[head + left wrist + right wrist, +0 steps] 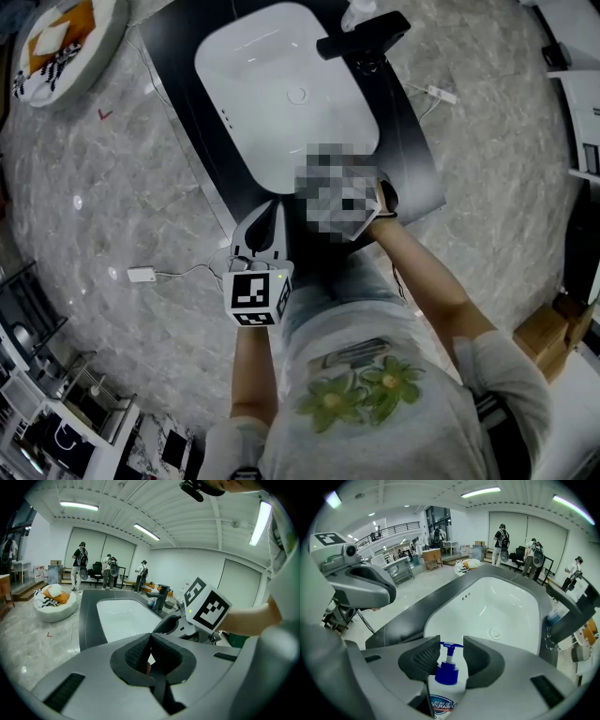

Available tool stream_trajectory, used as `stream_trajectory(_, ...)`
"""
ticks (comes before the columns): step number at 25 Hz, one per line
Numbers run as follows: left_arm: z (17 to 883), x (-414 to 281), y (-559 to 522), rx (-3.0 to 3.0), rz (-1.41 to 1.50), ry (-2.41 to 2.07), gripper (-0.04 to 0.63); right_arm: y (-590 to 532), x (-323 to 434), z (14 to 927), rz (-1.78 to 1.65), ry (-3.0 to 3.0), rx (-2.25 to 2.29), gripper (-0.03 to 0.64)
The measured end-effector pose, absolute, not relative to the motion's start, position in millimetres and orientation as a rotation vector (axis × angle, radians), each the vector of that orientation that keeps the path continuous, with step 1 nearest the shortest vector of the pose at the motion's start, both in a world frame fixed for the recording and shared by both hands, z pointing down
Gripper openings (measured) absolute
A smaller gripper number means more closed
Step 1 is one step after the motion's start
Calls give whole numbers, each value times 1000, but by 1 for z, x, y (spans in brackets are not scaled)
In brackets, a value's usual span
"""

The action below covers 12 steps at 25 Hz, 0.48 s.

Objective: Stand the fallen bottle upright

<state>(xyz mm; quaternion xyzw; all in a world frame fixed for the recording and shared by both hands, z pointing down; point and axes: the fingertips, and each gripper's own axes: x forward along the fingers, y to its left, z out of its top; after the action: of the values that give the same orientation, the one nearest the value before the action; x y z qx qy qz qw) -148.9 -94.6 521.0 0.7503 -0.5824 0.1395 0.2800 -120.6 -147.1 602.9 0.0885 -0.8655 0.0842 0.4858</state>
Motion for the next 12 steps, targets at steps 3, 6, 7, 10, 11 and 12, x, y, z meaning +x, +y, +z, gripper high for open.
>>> stream_trajectory(3,520,-147,-87,2031,381,-1549,17,-141,-120,593,163,-2133,250,172)
stream_trajectory(6,517,-142,-80,2056,393,-1526,17,-133,-117,584,114,-2158,284,172)
stream_trajectory(7,515,-140,-78,2065,394,-1515,17,-130,-116,581,101,-2165,294,172)
stream_trajectory(10,510,-136,-74,2090,404,-1488,17,-126,-112,570,76,-2186,326,172)
stream_trajectory(11,508,-135,-73,2099,410,-1482,17,-125,-110,566,71,-2193,339,172)
stream_trajectory(12,506,-133,-72,2109,415,-1475,17,-124,-107,562,69,-2200,353,172)
